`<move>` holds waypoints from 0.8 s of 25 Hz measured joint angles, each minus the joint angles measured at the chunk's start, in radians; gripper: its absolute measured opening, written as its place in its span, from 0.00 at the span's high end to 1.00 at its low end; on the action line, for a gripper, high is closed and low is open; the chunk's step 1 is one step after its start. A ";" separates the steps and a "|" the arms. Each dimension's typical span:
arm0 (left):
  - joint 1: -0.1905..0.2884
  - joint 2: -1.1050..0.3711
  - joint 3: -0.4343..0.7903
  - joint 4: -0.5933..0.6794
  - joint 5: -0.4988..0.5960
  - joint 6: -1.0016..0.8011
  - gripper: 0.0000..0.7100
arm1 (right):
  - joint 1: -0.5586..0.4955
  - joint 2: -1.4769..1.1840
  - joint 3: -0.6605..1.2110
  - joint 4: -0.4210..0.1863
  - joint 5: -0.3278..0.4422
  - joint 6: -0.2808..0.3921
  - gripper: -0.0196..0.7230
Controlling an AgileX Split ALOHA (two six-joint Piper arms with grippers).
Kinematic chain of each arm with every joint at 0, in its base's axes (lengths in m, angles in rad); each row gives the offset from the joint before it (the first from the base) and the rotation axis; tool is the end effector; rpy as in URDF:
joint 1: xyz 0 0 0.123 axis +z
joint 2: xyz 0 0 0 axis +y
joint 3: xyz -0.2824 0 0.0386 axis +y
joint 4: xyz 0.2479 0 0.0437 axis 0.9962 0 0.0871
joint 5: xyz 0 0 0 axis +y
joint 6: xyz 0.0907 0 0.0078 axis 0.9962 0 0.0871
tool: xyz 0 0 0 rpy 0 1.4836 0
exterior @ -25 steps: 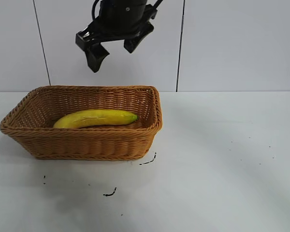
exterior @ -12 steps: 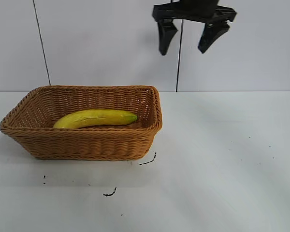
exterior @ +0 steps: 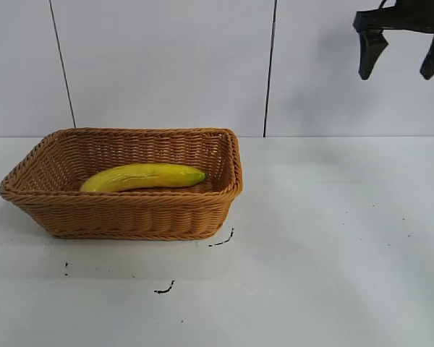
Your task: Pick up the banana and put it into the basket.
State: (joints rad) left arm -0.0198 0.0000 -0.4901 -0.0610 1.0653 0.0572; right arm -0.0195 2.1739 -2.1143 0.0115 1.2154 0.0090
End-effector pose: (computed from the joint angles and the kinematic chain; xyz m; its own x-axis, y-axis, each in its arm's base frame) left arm -0.0041 -0.0048 0.2742 -0.4660 0.0368 -0.8840 0.0798 0.9968 -0.0005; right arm 0.4759 -0.0083 0.2781 -0.9271 0.0311 -0.3736 0.0275 0.9995 0.0149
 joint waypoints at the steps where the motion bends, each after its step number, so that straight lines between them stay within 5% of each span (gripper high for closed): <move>1: 0.000 0.000 0.000 0.000 0.000 0.000 0.02 | -0.004 0.000 0.000 0.000 0.000 0.000 0.08; 7: 0.000 0.000 0.000 0.000 0.000 0.000 0.02 | -0.005 -0.043 0.086 0.016 -0.002 -0.020 0.08; 20: 0.000 0.000 0.000 0.000 0.000 0.000 0.02 | -0.005 -0.738 0.894 0.026 -0.002 -0.076 0.08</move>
State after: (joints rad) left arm -0.0198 0.0000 -0.4901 -0.0610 1.0653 0.0572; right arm -0.0242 1.4355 -1.2202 0.0374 1.2135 -0.0666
